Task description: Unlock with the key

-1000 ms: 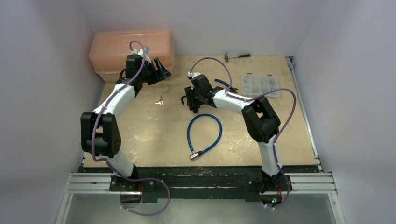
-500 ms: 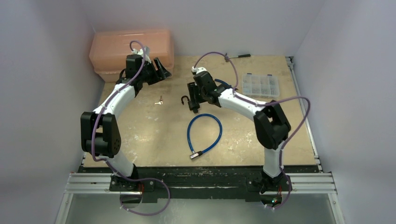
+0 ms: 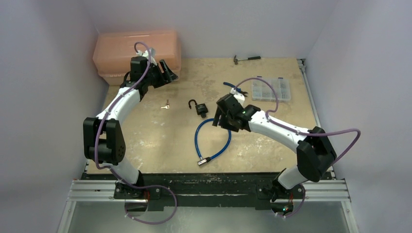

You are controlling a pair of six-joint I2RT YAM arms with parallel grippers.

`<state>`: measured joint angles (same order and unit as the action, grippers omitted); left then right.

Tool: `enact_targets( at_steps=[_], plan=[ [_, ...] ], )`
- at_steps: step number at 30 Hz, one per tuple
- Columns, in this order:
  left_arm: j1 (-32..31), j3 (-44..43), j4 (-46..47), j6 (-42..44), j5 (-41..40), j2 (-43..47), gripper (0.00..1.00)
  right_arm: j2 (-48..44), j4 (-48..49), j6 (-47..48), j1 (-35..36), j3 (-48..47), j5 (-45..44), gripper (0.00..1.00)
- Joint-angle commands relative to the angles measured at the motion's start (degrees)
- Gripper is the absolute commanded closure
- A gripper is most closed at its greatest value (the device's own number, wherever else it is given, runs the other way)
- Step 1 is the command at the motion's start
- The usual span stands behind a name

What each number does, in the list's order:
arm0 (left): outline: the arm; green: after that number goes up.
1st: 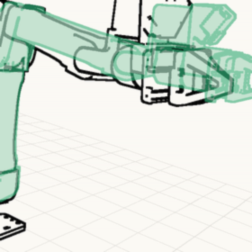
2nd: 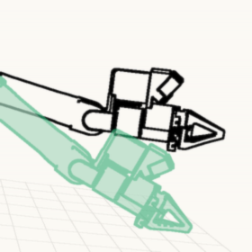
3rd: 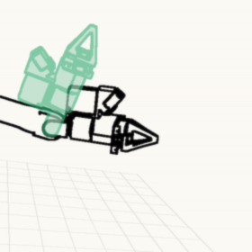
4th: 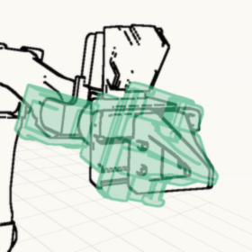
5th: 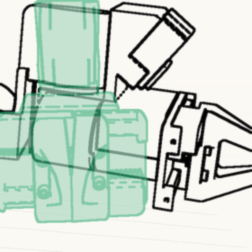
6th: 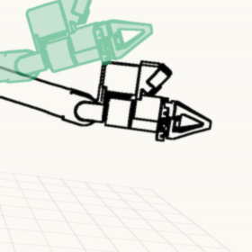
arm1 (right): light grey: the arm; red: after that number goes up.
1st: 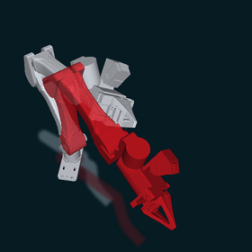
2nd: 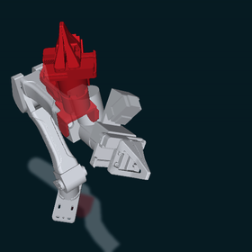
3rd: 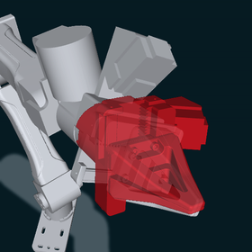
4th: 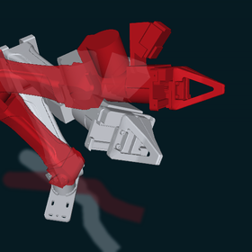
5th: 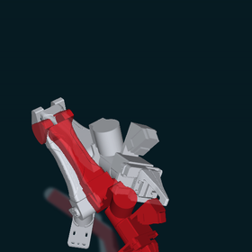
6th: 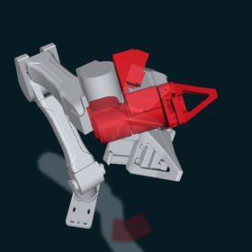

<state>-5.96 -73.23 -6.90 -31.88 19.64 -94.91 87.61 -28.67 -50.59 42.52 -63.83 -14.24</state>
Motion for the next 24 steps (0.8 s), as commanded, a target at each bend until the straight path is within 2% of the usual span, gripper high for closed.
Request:
enact_targets(
  at_steps=[1, 5, 9, 16, 20, 24],
  plan=[
    [0.51, 0.19, 2.36, 0.50, -0.31, 3.06, 0.37, -2.77, -9.34, -16.81, 5.26, 1.13, -3.42, 0.29],
    [0.51, 0.28, 2.33, 0.59, -0.51, 3.16, 0.37, 0.15, -13.79, -22.00, 8.32, 0.30, -2.48, 0.30],
    [0.51, 0.17, 2.28, 0.73, -0.71, 3.22, 0.37, 1.27, -12.29, -23.71, 8.60, 3.06, -0.22, 0.34],
    [0.51, 0.06, 2.07, 0.83, -0.85, 3.23, 0.37, 4.38, -12.14, -23.96, 10.15, 3.84, 0.04, 0.36],
    [0.51, 0.10, 2.06, 0.85, -0.98, 3.24, 0.37, 6.51, -10.77, -23.20, 10.54, 4.39, 0.52, 0.44],
    [0.51, 0.06, 2.06, 0.85, -1.03, 3.10, 0.37, 8.52, -10.71, -22.51, 10.71, 4.63, 0.64, 0.47]
  ],
)
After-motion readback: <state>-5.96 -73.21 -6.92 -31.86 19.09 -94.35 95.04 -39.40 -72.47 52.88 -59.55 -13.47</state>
